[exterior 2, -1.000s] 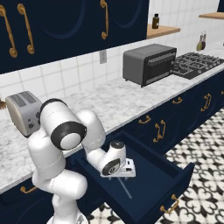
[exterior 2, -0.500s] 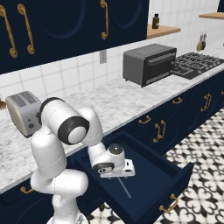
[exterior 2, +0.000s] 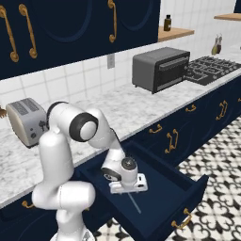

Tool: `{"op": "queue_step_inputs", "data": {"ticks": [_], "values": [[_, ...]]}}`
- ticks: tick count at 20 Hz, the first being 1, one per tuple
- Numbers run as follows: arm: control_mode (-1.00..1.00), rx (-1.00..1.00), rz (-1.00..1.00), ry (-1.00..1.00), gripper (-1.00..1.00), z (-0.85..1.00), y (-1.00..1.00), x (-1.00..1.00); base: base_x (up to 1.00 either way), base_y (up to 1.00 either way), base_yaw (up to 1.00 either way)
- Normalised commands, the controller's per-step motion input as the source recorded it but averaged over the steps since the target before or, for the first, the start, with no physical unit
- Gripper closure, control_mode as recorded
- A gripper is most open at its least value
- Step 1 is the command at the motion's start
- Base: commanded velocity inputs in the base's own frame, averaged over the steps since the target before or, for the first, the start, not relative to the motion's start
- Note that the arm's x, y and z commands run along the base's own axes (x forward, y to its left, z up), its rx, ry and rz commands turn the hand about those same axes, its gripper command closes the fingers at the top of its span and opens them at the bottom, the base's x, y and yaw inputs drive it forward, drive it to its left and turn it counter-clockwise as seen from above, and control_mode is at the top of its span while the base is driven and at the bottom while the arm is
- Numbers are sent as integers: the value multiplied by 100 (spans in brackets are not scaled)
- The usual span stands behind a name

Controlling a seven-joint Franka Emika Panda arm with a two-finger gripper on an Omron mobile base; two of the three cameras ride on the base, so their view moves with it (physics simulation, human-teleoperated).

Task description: Take a straw from the drawer in front and place it inside the glass cup on the dining counter.

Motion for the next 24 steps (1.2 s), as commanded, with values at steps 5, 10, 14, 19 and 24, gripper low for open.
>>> {"op": "queue_step_inputs", "data": {"ticks": [5,10,14,19,24], "values": [[-100,0,3,0,-100,-22,-1,0,0,0,0],[-100,0,3,-2,-100,-35,0,0,0,0,0],[-100,0,3,-2,-100,-38,0,0,0,0,0],[-100,0,2,0,100,-44,0,0,0,0,0],[-100,0,3,0,100,-37,0,2,0,0,0]]}}
